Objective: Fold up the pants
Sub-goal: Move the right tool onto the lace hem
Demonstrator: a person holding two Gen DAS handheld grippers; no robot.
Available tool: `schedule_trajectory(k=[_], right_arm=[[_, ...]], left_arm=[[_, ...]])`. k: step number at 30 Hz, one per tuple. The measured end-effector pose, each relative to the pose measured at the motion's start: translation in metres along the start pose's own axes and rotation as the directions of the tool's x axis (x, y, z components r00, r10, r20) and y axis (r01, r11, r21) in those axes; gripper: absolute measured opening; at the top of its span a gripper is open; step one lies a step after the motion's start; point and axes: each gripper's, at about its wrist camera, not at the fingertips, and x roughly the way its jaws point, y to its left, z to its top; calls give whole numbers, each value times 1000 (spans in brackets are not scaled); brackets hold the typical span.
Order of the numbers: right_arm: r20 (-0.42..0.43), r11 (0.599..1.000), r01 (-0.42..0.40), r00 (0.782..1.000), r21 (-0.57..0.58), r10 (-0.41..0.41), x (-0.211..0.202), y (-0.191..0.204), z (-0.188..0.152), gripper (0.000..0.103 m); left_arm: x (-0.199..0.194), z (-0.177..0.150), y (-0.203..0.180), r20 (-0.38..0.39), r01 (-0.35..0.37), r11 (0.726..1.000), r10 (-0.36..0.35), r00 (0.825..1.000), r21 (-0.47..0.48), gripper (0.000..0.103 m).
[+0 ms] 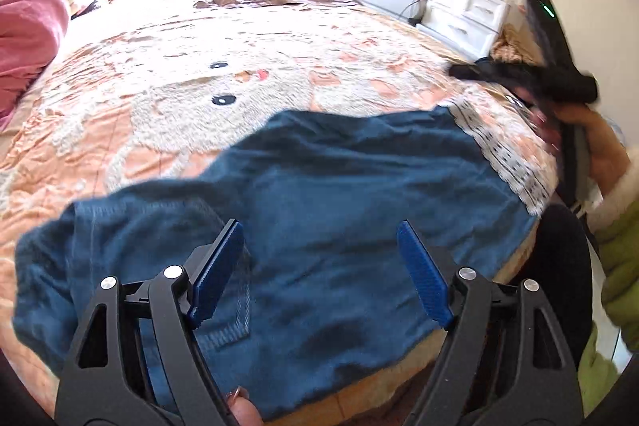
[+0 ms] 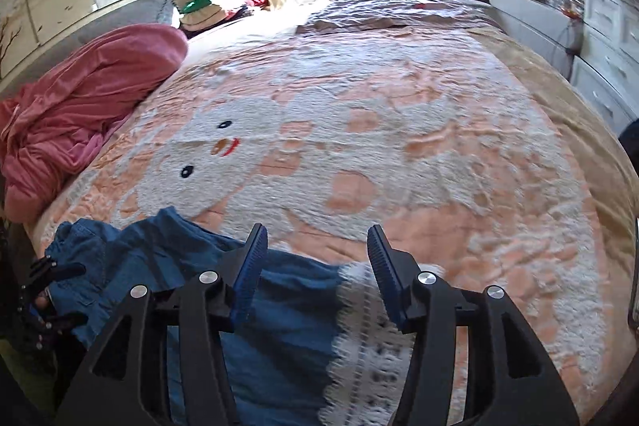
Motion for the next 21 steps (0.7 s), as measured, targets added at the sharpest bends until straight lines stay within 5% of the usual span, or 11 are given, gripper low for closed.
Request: schedule_trajectory(k=[7, 13, 17, 21], right_arm=[[-25, 998, 9, 1000, 55, -7, 7, -35, -17, 51], [-115, 999, 1, 993, 50, 5, 40, -48, -28, 50], [-63, 998, 13, 998, -55, -16, 35, -31, -42, 33], [19, 983, 19, 1000, -184, -16, 16, -7, -52, 32]], left_arm=[[40, 65, -6, -49, -87, 996, 87, 995, -11, 73], [97, 89, 20, -144, -122, 988, 107, 984, -99, 73], [120, 83, 33, -189, -136, 983, 112, 976, -121, 71], [125, 77, 32, -195, -105, 987, 80, 978, -124, 67]])
